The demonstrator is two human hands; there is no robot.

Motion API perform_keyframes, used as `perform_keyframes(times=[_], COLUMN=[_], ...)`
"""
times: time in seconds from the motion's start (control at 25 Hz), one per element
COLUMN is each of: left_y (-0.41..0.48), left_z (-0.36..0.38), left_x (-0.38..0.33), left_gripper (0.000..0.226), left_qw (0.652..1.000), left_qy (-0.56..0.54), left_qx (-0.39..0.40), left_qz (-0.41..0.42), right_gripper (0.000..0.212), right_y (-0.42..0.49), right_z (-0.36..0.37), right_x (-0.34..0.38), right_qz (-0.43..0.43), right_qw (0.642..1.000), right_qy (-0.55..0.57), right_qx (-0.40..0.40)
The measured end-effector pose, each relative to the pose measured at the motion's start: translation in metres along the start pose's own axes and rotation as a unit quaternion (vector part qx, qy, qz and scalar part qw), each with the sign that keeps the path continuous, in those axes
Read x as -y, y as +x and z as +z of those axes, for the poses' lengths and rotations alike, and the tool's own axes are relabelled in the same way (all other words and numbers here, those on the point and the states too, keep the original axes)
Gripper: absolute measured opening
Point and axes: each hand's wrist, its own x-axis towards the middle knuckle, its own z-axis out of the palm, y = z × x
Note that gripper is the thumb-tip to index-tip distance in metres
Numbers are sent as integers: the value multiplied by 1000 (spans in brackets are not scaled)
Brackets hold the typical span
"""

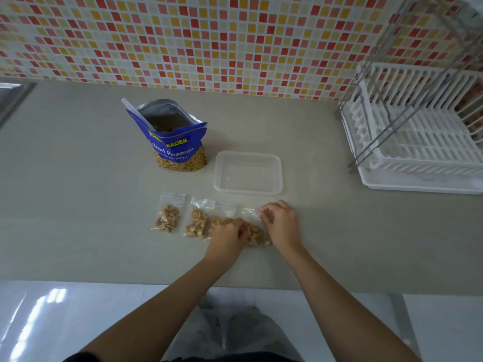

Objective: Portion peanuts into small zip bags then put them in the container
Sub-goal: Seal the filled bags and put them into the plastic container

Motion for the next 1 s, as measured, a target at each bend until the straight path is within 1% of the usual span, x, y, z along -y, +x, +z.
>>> perform_keyframes(times=[0.08, 0.16, 0.24, 0.28, 0.36, 0.4, 0.44, 0.52, 0.6, 0.68, 0.72, 0.8, 0.84, 0.92, 0.96, 1.0], left_y=[0, 4, 13, 19, 25, 25, 24, 21, 21, 20, 20, 20, 21, 24, 26, 28], left_z=[1, -11, -24, -30, -37, -37, -36, -31, -28, -29, -31, -37, -43, -56, -64, -73], left_x=[-1, 6, 24, 35, 48, 49, 50, 52, 55, 55, 54, 52, 52, 53, 54, 53], left_gripper=[17, 13, 9, 8, 5, 7, 8, 8, 7, 19, 28, 41, 43, 35, 29, 27], left_qw=[998, 997, 995, 994, 993, 993, 989, 983, 991, 997, 998, 997, 997, 993, 989, 987], left_qy=[48, 46, 43, 52, 82, 101, 124, 142, 90, 35, 19, -4, -11, 5, 19, 22], left_qx=[-3, -39, -84, -94, -77, -51, -36, -37, -41, -54, -59, -63, -56, -39, -36, -31], left_qz=[28, 47, 34, 26, 33, 44, 67, 110, 85, 36, 28, 43, 59, 112, 140, 159], right_gripper=[13, 23, 24, 23, 22, 23, 25, 23, 16, 7, 5, 3, 4, 11, 14, 15], right_y=[1, 0, -1, -1, 3, 5, 7, 9, 11, 10, 8, 1, -3, -12, -14, -15], right_z=[7, 12, 18, 23, 34, 38, 42, 44, 42, 40, 39, 33, 29, 17, 10, 4], right_x=[1, 5, 16, 22, 33, 37, 39, 42, 44, 46, 48, 51, 52, 56, 59, 62], right_qz=[0, -23, -72, -88, -89, -83, -77, -62, -58, -70, -77, -78, -74, -60, -46, -22], right_qw=[999, 997, 994, 993, 992, 990, 988, 987, 989, 989, 989, 992, 994, 997, 997, 995], right_qy=[-47, -74, -75, -75, -93, -110, -125, -135, -124, -116, -109, -77, -49, 15, 48, 84], right_qx=[-3, -26, -30, -20, 16, 33, 48, 62, 62, 57, 57, 61, 59, 47, 43, 39])
